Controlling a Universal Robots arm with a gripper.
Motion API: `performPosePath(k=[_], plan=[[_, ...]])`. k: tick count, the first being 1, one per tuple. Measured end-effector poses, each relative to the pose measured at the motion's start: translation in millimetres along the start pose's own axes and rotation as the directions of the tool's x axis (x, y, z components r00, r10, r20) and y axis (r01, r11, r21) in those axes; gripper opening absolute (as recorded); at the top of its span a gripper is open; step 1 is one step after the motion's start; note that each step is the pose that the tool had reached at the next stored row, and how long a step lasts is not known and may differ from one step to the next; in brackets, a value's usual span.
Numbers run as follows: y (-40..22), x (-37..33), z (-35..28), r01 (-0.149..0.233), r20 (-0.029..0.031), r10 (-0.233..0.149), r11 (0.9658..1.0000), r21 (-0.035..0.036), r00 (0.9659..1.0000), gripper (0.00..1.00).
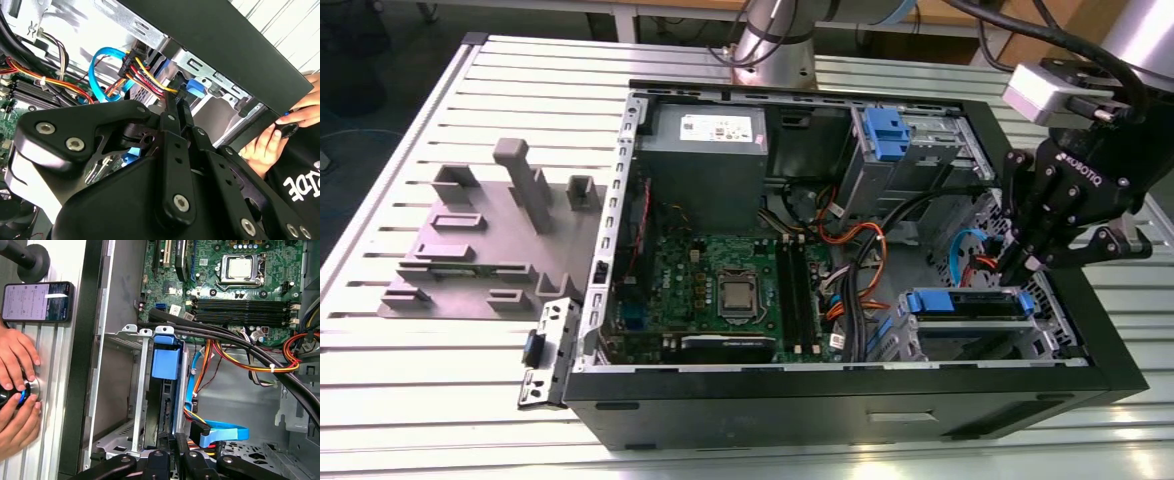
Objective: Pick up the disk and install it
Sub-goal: 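Insert the first disk wire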
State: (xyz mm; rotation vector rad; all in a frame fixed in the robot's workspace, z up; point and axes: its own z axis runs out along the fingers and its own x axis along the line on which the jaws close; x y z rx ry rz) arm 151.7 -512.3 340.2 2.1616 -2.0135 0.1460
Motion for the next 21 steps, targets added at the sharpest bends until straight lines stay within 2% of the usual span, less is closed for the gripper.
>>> performPosePath(k=[2,3,4,10,16,21], plan=[[0.1,1.2,0.4,0.001,0.0243,-0.001,1.0,0.0018,0.9997,0.17],[0.1,2.0,0.6,0.002,0.0318,-0.002,1.0,0.0024,0.9995,0.17],[0.3,3.2,0.8,0.002,0.0355,-0.002,1.0,0.0027,0.9994,0.17],[2.1,10.9,2.6,0.002,0.0398,-0.002,1.0,0.003,0.9992,0.17],[8.9,16.0,4.2,0.003,0.0559,-0.003,1.0,0.0044,0.9984,0.17],[10.5,17.2,4.9,-0.002,0.0696,0.002,1.0,0.0042,0.9976,0.17]])
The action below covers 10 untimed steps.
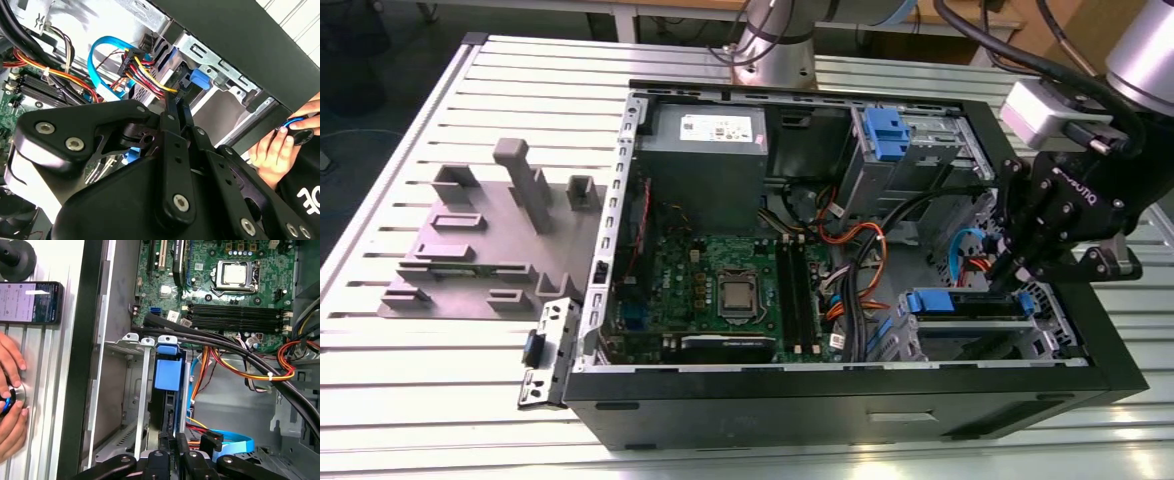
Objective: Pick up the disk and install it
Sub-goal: 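Insert the first disk wire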
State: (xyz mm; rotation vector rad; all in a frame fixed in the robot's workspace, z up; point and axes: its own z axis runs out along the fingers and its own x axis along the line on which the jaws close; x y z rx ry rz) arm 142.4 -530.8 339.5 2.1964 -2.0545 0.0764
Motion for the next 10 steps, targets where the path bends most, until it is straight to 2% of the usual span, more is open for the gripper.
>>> performPosePath(k=[5,10], plan=[[0.2,0.3,0.8,-0.036,0.0034,0.036,0.9993,-0.0046,0.9993,0.17],[0.4,4.8,2.1,-0.043,0.0129,0.043,0.9991,-0.0053,0.999,0.17]])
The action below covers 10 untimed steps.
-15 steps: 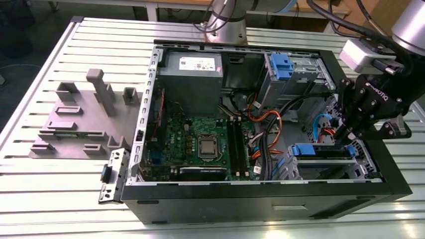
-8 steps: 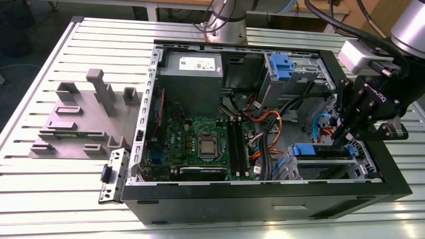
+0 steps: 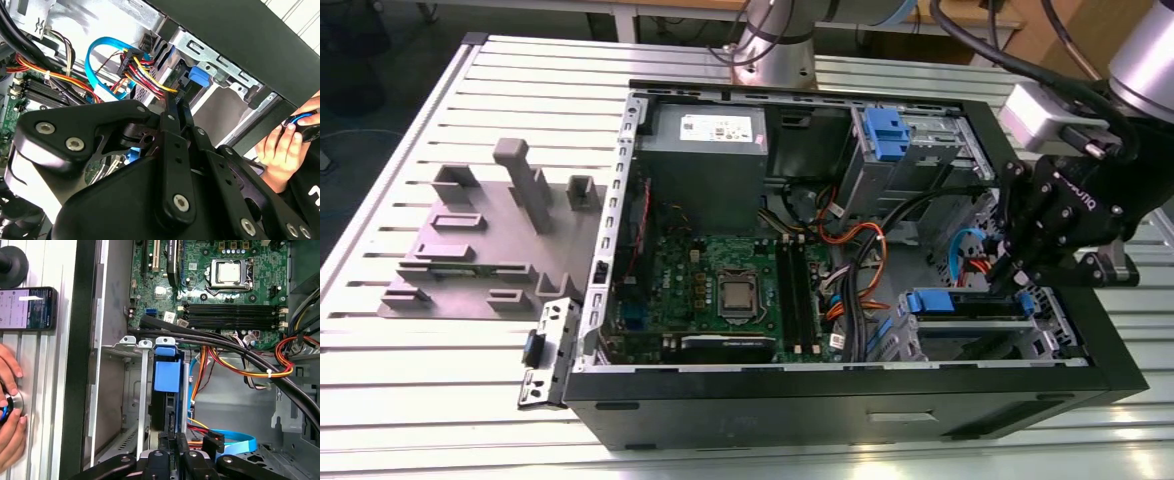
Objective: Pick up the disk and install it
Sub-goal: 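Insert the first disk wire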
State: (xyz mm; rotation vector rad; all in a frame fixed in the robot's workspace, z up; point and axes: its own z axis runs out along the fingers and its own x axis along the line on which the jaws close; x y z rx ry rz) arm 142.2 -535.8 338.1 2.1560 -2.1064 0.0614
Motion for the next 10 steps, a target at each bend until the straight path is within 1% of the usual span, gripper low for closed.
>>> performPosePath(k=[6,10], plan=[[0.3,0.1,1.8,-0.02,0.0061,0.02,0.9998,-0.0022,0.9998,0.17],[0.2,0.8,2.8,-0.019,0.0163,0.019,0.9998,-0.0021,0.9997,0.17]])
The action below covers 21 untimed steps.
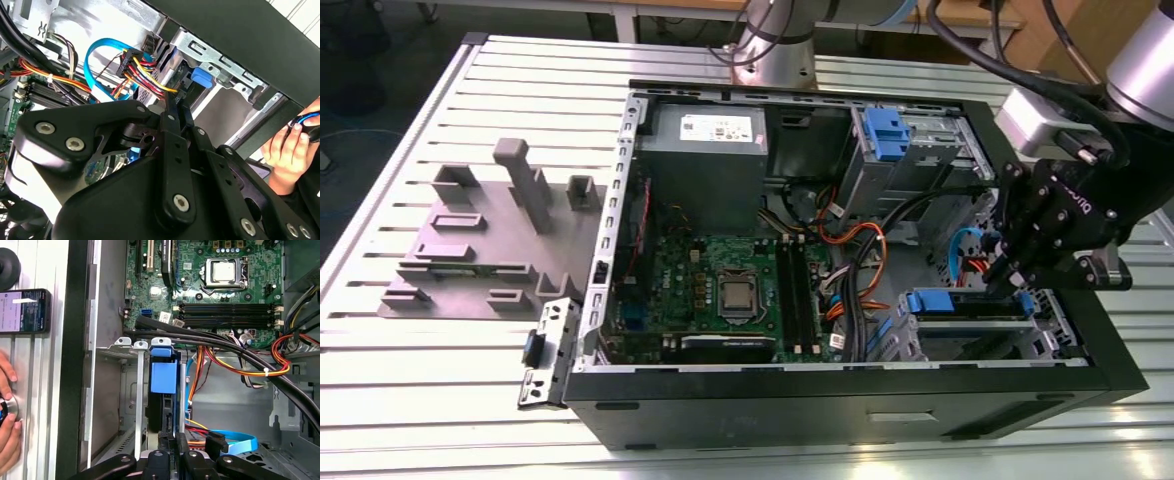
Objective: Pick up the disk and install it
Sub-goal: 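Insert the first disk wire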
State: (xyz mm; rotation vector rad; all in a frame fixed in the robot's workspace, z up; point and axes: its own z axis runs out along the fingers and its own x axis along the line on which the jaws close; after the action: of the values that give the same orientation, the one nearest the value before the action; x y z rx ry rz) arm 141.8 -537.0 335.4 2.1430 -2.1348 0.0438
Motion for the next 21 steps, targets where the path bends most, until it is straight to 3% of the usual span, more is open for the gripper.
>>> performPosePath(k=[10,16,21], plan=[[0.4,3.6,2.1,0.001,0.012,-0.001,1.0,0.0011,0.9999,0.17],[0.5,3.9,2.4,0.001,0.0284,-0.001,1.0,0.0033,0.9996,0.17],[1.4,5.0,2.6,0.001,0.0294,-0.001,1.0,0.0098,0.9996,0.17]])
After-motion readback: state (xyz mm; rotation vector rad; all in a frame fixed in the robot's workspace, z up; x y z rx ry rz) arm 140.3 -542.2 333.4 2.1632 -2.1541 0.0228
